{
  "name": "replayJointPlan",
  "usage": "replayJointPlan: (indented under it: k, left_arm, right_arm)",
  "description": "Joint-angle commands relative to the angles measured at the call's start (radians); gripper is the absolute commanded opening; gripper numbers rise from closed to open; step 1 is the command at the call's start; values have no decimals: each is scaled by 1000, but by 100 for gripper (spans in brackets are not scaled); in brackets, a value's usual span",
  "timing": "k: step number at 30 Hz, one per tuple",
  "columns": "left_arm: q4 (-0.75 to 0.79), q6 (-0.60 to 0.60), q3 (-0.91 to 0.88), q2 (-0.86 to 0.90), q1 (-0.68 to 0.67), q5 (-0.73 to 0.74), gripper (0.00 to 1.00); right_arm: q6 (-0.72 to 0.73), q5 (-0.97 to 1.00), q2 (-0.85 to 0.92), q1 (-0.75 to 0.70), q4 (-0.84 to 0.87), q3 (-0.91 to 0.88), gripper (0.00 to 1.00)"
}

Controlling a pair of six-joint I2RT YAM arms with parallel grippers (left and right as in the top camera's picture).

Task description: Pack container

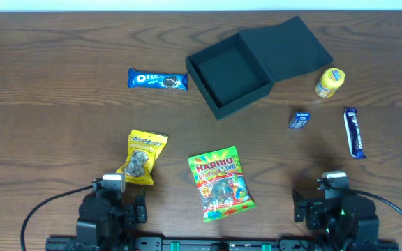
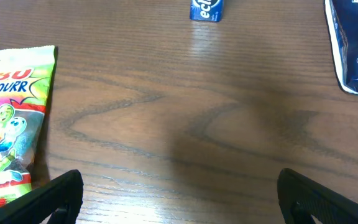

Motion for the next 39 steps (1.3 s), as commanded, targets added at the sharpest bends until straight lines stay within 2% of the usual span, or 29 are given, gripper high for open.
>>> replayJointPlan:
  k: [1,34,39]
  left_arm:
    - [-42,-20,-33,-7,5,-10,95]
    - [-41,-19,-33,-7,5,-15,95]
    - [-5,-20,-34,-7,5,-43,95]
  right_arm:
    - [3,3,-6,-10,-4,-8,99]
    - [3,3,-6,-10,-4,-8,99]
    - [3,3,-6,-10,-4,-8,99]
